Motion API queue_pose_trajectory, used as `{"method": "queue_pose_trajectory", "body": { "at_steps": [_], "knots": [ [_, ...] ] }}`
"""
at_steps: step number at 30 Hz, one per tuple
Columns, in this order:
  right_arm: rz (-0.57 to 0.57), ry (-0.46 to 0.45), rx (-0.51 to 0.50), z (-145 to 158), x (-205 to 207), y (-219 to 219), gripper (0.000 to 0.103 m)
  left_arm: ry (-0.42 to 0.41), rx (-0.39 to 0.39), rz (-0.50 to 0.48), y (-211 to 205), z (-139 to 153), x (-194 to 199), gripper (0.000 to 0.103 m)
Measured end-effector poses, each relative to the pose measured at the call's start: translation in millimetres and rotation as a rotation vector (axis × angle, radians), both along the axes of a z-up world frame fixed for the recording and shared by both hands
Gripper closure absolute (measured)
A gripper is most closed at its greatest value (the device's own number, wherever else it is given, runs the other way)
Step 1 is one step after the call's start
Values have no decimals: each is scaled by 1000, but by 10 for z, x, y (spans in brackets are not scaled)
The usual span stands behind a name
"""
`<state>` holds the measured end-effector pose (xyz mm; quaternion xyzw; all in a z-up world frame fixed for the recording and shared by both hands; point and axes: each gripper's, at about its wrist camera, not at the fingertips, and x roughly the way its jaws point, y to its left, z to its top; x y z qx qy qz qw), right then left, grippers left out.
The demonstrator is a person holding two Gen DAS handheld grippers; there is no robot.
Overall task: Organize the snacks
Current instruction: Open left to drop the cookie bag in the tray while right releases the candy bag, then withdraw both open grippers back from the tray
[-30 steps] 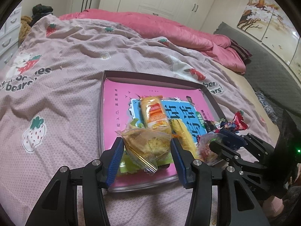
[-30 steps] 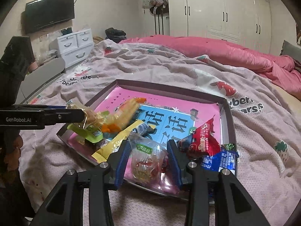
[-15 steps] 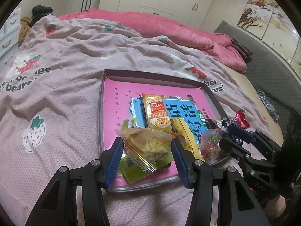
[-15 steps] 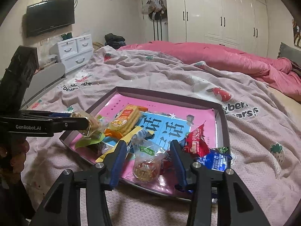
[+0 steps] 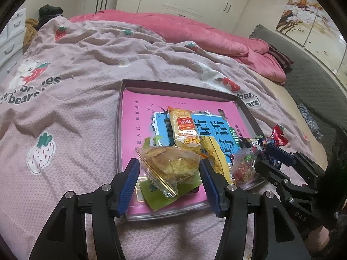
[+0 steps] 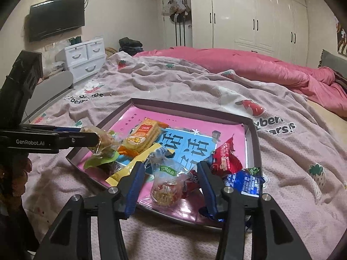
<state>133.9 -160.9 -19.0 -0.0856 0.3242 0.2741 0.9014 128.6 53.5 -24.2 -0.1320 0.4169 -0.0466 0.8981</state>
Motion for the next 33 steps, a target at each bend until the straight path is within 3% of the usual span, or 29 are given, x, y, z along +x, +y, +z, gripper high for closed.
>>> {"method": "queue_pose_trajectory", "body": {
  "at_steps": [13, 18, 33],
  "knots": [
    [-19, -22, 25, 68, -1, -72, 49, -34, 24, 1, -28, 120, -50, 35],
    [-21, -32, 40, 122, -45, -104, 43, -60, 48, 3, -62, 207, -107, 29],
    [-57, -94, 51, 320, -273, -196, 29, -117, 99, 24, -141, 465, -378, 27]
  ]
}}
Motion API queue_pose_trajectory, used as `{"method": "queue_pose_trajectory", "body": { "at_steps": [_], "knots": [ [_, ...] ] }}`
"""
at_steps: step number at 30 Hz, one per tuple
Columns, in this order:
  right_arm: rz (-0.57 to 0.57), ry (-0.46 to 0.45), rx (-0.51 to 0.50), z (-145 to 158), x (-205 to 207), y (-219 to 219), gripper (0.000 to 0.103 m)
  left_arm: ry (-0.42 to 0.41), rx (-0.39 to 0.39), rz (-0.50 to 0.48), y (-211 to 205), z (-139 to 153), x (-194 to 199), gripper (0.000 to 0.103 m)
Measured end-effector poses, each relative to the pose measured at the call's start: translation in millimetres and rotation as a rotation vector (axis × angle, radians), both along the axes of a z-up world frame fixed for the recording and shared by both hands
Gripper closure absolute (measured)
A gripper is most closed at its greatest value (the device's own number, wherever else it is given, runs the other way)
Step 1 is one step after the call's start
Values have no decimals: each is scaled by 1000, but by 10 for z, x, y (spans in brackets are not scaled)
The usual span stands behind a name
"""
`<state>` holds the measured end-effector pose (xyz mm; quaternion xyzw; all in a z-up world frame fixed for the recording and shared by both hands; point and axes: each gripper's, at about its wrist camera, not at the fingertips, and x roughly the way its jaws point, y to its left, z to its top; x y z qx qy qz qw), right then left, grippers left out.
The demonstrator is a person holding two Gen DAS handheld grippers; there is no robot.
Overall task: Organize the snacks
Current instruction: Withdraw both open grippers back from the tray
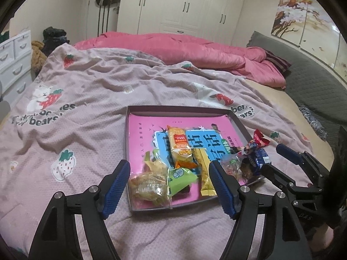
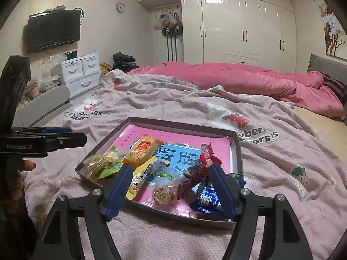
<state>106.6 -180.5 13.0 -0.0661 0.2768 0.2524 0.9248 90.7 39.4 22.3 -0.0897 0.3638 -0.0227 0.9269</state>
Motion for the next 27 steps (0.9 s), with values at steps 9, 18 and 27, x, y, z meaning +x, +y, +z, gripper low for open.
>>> {"method": "queue_pose_trajectory", "body": {
  "at_steps": [9, 18, 27],
  "knots": [
    [-40, 12, 28, 85, -134, -78, 16, 7, -16, 0, -55, 55, -170, 20],
    [-68, -2, 37, 139, -260, -98, 12, 11, 5, 13, -114, 67, -333, 20],
    [-81, 19, 30, 141, -441, -80, 12, 18, 20, 22, -143, 74, -486, 20]
  ]
}}
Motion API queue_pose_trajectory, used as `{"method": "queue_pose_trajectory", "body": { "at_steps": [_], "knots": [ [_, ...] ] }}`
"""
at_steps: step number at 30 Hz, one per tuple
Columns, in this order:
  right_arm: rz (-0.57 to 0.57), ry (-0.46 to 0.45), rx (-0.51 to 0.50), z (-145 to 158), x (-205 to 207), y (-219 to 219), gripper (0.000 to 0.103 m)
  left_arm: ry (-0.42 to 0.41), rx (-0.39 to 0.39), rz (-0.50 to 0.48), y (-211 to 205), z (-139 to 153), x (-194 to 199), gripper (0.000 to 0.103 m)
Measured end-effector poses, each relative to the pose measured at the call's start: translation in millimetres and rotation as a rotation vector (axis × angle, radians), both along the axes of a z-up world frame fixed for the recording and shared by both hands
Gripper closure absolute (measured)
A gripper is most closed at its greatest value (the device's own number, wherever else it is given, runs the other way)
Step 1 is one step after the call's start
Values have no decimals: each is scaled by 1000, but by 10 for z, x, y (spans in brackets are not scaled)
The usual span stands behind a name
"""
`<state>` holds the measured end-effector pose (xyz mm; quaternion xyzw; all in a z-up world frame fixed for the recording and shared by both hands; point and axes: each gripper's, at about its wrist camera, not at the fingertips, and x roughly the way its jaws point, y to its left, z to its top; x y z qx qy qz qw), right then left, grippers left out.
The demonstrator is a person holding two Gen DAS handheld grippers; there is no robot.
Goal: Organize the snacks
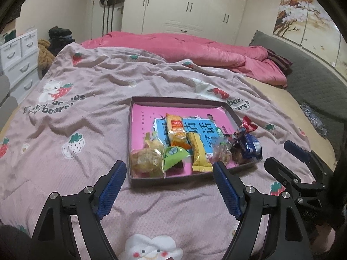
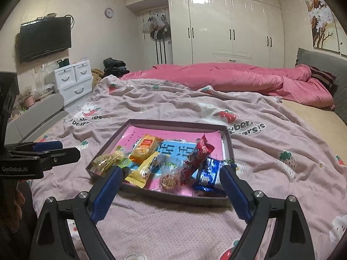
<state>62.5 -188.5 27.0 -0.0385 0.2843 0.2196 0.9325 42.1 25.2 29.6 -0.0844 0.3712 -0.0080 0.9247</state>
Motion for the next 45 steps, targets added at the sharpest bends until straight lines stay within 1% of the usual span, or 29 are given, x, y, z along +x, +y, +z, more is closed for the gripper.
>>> {"method": "queue_pose_trajectory", "body": {
  "at_steps": [6, 10, 20, 25, 45],
  "knots": [
    [-40, 61, -11, -59, -98, -32, 12, 32, 6, -21, -85, -42, -148, 20],
    [-66, 83, -28, -88, -182, -61, 12, 48, 4, -27, -121, -61, -253, 20],
    [-86, 149, -32, -166, -359, -105, 12, 89, 1, -3, -105, -147, -392, 20],
    [-62, 143, -57, -173, -408, -22, 12, 84, 5, 7, -84, -143, -384, 20],
    [-64, 147, -39, -192, -347, -56, 12, 113, 29, 10, -113, -239, -326, 20]
  ]
}}
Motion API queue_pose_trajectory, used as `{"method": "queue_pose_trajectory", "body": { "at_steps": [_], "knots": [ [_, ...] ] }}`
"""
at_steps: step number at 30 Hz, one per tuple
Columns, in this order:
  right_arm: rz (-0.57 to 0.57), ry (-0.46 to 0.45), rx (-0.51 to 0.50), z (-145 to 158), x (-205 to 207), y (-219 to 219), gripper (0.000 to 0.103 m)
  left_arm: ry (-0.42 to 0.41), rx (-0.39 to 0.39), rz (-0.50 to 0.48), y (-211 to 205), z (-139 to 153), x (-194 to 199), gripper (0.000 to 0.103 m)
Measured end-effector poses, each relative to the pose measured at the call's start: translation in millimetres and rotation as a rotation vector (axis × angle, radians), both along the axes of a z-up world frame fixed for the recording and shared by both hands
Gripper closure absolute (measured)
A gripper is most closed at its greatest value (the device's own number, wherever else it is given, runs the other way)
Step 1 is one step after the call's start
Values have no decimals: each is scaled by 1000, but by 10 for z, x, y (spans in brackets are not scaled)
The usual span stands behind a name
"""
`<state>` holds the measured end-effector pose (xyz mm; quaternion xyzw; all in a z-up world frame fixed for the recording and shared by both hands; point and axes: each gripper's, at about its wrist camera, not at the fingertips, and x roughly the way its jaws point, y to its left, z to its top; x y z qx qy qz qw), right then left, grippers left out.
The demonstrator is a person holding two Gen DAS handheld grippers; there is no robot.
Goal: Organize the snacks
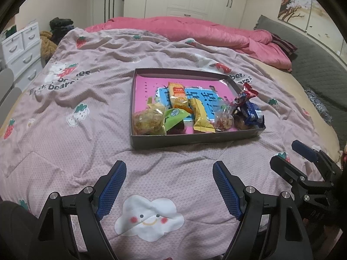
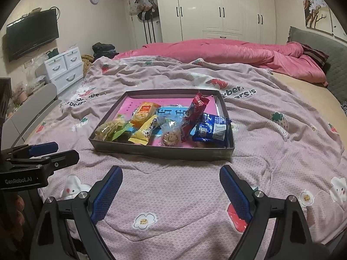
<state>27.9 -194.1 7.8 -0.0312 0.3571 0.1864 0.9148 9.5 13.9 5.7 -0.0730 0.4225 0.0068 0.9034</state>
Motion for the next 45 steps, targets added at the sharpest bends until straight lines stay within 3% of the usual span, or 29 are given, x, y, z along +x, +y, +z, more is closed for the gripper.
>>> {"method": "queue_pose_trajectory", "body": {
  "at_steps": [45],
  "knots": [
    [1, 7, 4, -2, -3, -3, 12, 4, 25, 15, 4, -1, 2, 20]
  ]
}}
